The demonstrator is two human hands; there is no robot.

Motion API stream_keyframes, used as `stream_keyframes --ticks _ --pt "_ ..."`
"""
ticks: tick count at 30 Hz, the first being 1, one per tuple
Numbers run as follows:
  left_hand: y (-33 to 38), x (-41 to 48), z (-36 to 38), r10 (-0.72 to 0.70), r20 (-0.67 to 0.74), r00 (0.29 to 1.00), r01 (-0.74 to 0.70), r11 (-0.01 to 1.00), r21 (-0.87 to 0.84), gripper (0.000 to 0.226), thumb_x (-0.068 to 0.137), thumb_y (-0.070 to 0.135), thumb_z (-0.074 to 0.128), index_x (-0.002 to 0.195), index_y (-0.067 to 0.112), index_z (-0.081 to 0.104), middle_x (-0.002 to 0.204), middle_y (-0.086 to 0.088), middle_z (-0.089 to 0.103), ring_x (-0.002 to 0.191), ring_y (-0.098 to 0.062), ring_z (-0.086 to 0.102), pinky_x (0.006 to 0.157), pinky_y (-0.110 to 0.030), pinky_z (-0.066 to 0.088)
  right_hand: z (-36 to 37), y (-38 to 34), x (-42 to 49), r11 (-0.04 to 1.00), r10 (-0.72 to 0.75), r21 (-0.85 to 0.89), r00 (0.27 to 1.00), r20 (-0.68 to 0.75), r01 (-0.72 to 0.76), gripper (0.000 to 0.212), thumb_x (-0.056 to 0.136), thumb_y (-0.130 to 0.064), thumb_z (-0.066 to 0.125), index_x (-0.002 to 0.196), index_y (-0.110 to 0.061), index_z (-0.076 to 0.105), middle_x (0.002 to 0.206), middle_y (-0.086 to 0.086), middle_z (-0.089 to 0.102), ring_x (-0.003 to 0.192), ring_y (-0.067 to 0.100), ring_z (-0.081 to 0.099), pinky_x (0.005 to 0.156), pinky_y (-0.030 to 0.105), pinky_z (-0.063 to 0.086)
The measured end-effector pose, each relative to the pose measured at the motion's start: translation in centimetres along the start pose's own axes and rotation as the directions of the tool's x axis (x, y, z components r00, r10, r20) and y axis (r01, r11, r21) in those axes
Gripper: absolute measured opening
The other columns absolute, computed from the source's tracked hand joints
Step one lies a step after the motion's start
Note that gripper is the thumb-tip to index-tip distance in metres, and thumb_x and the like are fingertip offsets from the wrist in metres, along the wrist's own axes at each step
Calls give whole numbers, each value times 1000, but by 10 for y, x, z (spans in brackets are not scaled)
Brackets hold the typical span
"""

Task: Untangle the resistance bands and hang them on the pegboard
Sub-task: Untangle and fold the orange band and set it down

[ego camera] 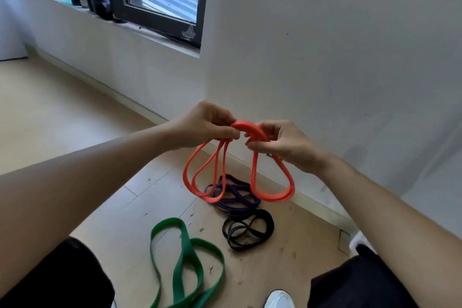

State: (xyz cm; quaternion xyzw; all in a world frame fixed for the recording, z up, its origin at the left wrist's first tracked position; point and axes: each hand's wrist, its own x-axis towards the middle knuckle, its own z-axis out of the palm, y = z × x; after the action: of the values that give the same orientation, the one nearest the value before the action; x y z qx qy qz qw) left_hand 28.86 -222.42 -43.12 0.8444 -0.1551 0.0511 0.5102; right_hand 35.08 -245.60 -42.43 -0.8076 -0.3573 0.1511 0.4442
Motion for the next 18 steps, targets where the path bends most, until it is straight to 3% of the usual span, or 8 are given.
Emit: stream_keyframes --ticks 4,9,13,18 --pt "0 2 4 41 7 999 -42 997 69 17 90 13 74 104 3 76 87 -12 76 80 -25 74 73 -26 61 3 -17 6 975 -75 -213 995 -63 60 20 87 -18 78 104 -9 75 88 1 75 81 14 73 75 26 59" --pt "-3 0 2 12 10 1000 -13 992 129 18 88 15 77 102 4 77 83 -2 77 75 -14 76 70 -21 58 15 -22 11 926 -125 -365 990 -62 94 20 85 -19 79 103 -10 76 84 -2 74 75 10 73 69 24 60" --pt "-7 -4 -1 2 18 1000 -5 987 162 20 87 19 79 103 8 78 84 0 77 77 -12 75 72 -23 60 17 -22 14 937 -58 -346 998 -25 46 15 86 -16 78 98 -7 74 82 3 73 71 13 73 64 24 60" --pt "-18 -14 4 -39 0 999 39 997 68 29 89 25 77 115 13 71 96 -3 75 90 -14 74 85 -32 61 17 -26 11 984 -14 -181 1000 -28 8 16 88 -12 76 101 -3 71 84 13 73 70 21 74 64 28 61"
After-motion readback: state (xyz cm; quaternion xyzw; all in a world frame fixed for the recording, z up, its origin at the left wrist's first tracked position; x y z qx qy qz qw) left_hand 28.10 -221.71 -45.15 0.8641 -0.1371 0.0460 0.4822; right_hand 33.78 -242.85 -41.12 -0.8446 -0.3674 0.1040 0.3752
